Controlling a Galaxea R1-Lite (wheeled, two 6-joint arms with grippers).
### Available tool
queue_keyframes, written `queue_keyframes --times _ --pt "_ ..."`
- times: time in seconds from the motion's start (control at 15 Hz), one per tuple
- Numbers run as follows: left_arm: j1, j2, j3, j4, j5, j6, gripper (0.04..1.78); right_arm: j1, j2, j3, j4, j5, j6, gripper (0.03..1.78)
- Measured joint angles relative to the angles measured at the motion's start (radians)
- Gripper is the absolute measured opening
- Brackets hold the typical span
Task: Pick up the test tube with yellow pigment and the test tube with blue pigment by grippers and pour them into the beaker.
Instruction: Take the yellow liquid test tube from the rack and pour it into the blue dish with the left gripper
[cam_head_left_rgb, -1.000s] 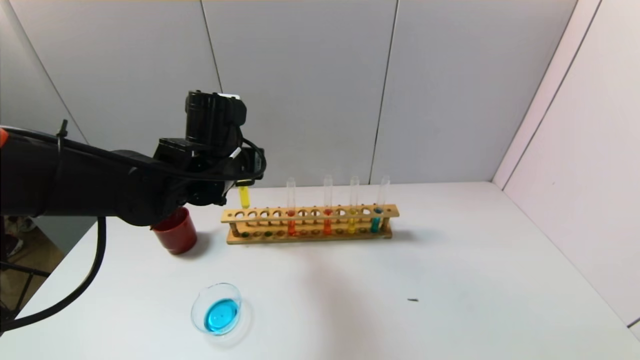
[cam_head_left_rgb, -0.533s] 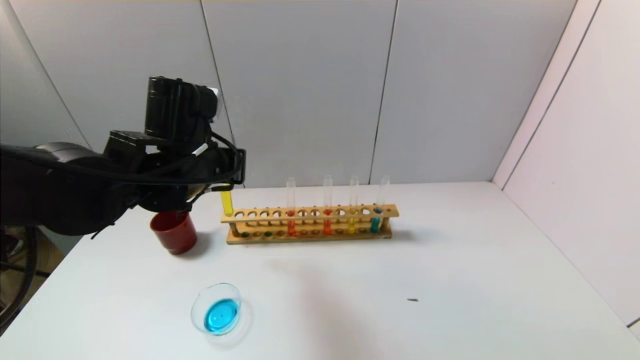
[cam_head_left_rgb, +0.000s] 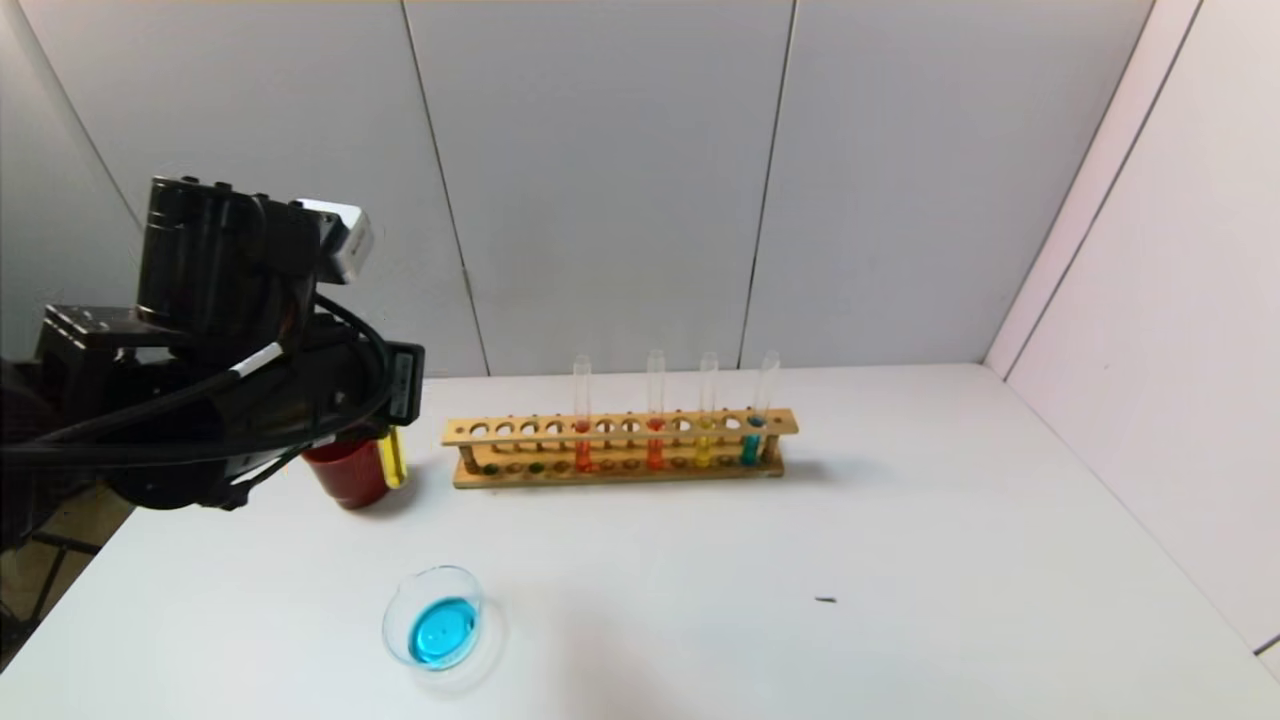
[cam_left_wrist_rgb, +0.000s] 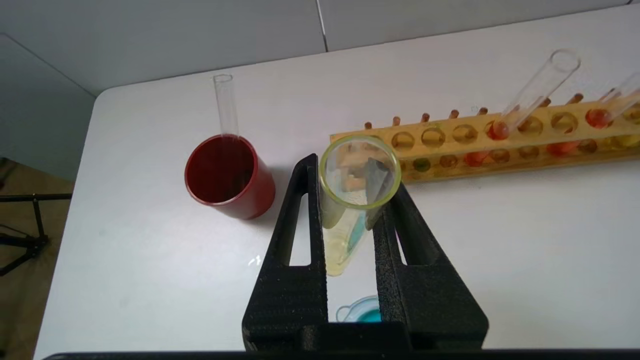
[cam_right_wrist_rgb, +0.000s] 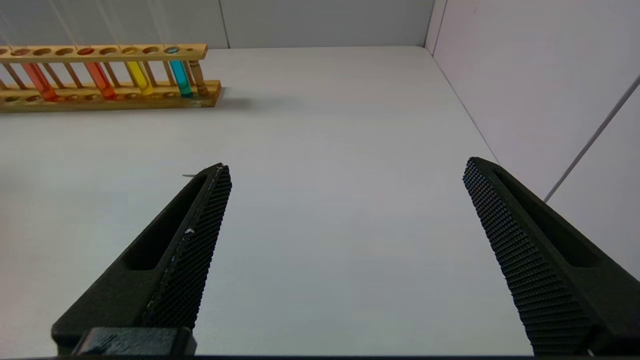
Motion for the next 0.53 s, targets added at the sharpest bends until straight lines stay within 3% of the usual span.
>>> queue_keyframes --times 0.53 --pt "0.022 -0.113 0.226 0.011 -0.048 0.081 0.32 0.000 0.000 0.000 0.000 0.000 0.000 1.70"
